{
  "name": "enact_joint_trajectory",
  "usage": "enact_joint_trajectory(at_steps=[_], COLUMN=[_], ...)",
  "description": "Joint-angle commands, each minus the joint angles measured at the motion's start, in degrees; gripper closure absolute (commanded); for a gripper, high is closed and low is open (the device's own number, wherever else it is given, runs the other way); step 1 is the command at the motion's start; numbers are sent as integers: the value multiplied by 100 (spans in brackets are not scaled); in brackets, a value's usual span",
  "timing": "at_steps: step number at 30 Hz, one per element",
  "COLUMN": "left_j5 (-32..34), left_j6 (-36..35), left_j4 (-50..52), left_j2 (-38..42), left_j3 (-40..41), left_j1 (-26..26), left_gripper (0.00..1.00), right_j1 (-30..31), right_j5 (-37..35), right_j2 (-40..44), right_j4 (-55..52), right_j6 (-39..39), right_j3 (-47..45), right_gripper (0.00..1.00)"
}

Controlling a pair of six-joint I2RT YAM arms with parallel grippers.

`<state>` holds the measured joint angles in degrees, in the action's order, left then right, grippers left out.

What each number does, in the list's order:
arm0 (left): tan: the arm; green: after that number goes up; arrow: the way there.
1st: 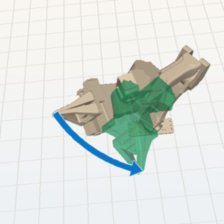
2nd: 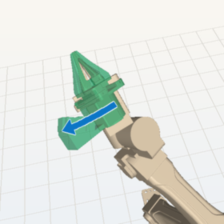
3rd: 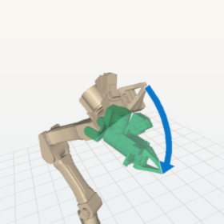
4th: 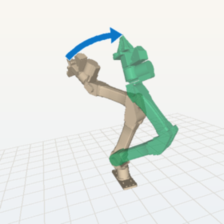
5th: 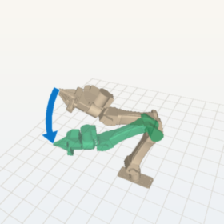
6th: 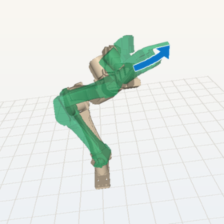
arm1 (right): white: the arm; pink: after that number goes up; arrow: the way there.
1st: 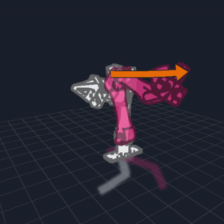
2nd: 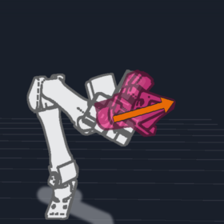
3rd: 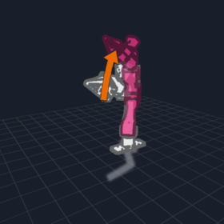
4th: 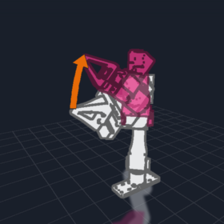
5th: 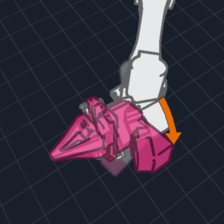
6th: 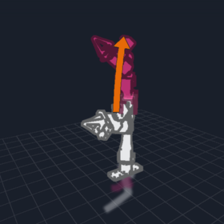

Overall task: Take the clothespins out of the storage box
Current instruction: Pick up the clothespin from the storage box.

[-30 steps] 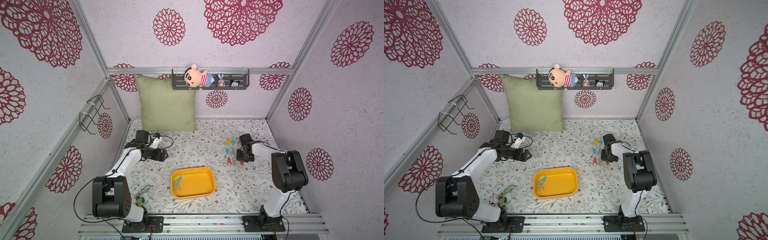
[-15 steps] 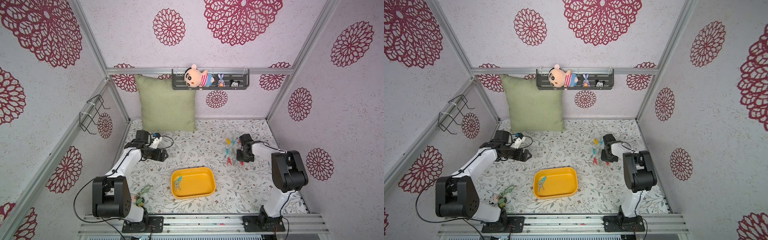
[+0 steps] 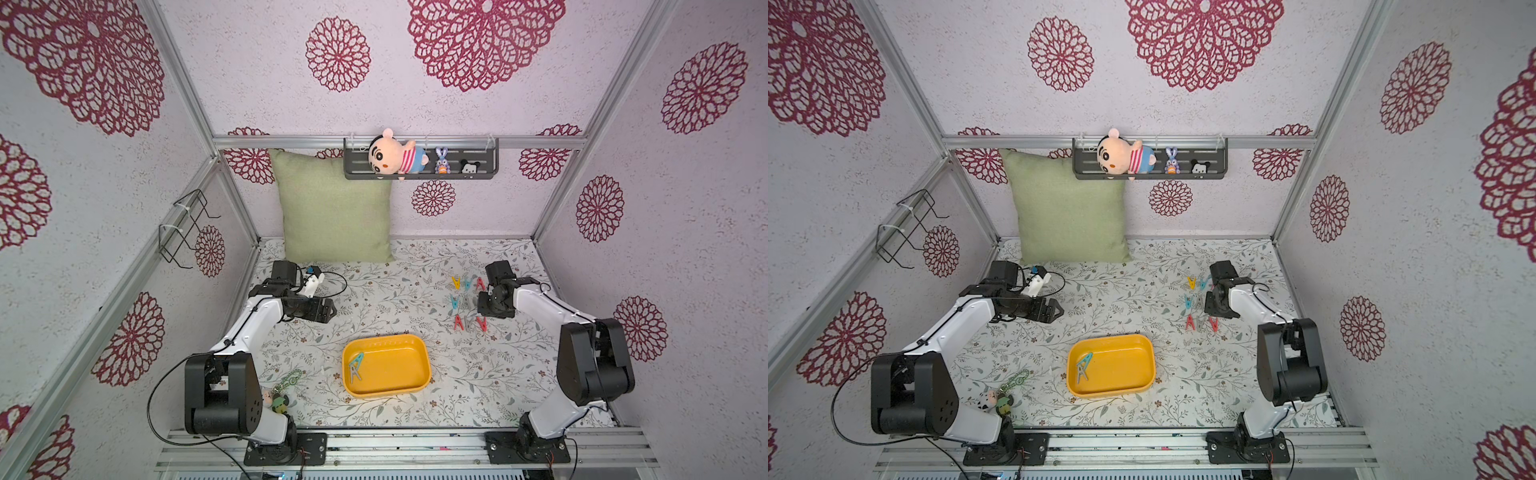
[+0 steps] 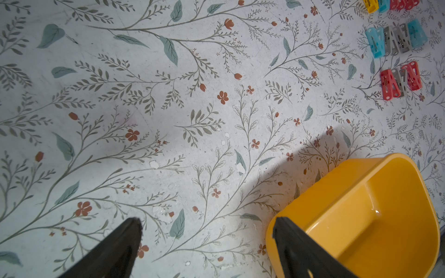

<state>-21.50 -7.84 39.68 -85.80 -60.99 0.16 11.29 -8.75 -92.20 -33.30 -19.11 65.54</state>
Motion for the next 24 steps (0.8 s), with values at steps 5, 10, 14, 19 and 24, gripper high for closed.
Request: enact_joint_trajectory(at_steps=[5,10,14,19,24], left_j5=[21,137,244,447,886], left_j6=[35,71,98,149,237], left_j4=[-127,-161,-204,-263,-383], left_j2=[107,116,129,117,174], left_j3=[63,72,61,74,44], left_j1=[45,67,72,81,107], left_gripper=[6,6,6,6,6], right_j1=[1179,2727,4057,5040,5405], right_j5=[225,263,-163,-670,-770], right_j2=[1133,1224,942,240,-411], right_j4=[-540,-199,252,223,543], right_j6=[-574,-1592,-2605,-3439,-4055], right_j3=[914,864,688,1018,1181], right_gripper=[75,77,77,77,76])
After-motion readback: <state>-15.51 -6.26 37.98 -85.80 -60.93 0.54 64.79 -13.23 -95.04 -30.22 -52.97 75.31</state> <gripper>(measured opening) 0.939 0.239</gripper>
